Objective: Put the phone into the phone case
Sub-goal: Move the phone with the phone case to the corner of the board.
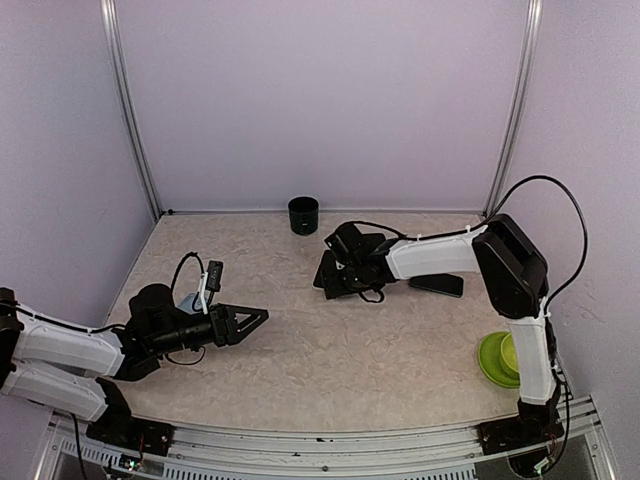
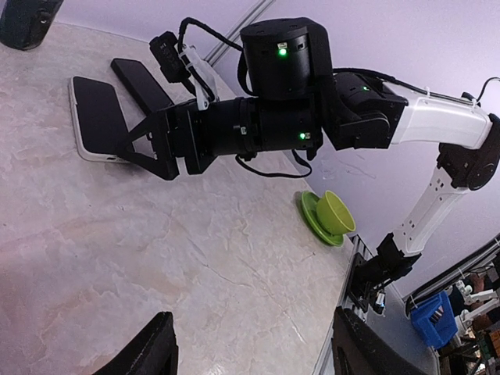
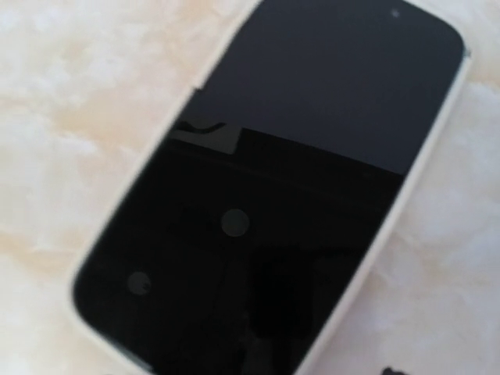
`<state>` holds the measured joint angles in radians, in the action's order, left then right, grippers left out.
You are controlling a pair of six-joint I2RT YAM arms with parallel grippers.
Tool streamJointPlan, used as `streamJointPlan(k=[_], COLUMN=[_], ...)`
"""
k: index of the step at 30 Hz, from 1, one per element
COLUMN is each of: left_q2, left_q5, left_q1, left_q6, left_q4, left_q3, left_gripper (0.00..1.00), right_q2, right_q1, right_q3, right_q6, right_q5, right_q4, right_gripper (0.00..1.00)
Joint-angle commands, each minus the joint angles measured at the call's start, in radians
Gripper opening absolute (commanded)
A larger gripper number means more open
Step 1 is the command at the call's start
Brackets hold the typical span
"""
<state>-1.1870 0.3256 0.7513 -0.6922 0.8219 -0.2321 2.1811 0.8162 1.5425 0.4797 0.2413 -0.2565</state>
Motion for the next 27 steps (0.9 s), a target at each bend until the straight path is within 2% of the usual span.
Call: streamJointPlan(k=[1, 7, 15, 21, 27], left_q2=[-0.007, -0.013, -0.028, -0.033, -0.029], left_q5=[0.010, 0.010, 0.013, 0.013, 0.009], left_q1=[-0.004, -0.004, -0.003, -0.001, -0.001], left_q6=[0.000, 0.000, -0.001, -0.003, -0.006], left_q4=[0.024, 0.025, 0.032, 0.036, 0.044], left_q3=[-0.013, -0.013, -0.021, -0.016, -0.007], left_gripper=[0.66, 0.66, 0.66, 0.66, 0.66], right_q2=[-0.042, -0.027, 0.042, 0.059, 0.090], right_q1=[0.009, 0.011, 0.026, 0.026, 0.022], right_q3=[-0.011, -0.030, 0.054, 0.054, 0.096], right_q6=[-0.020, -0.027, -0.036, -0.034, -0.010], right_q5=[-0.042, -0.056, 0.021, 0.007, 0.054], right_q4=[0.041, 0.036, -0.077, -0.070, -0.108], right_gripper=[0.72, 0.74, 0.75, 0.74, 0.69])
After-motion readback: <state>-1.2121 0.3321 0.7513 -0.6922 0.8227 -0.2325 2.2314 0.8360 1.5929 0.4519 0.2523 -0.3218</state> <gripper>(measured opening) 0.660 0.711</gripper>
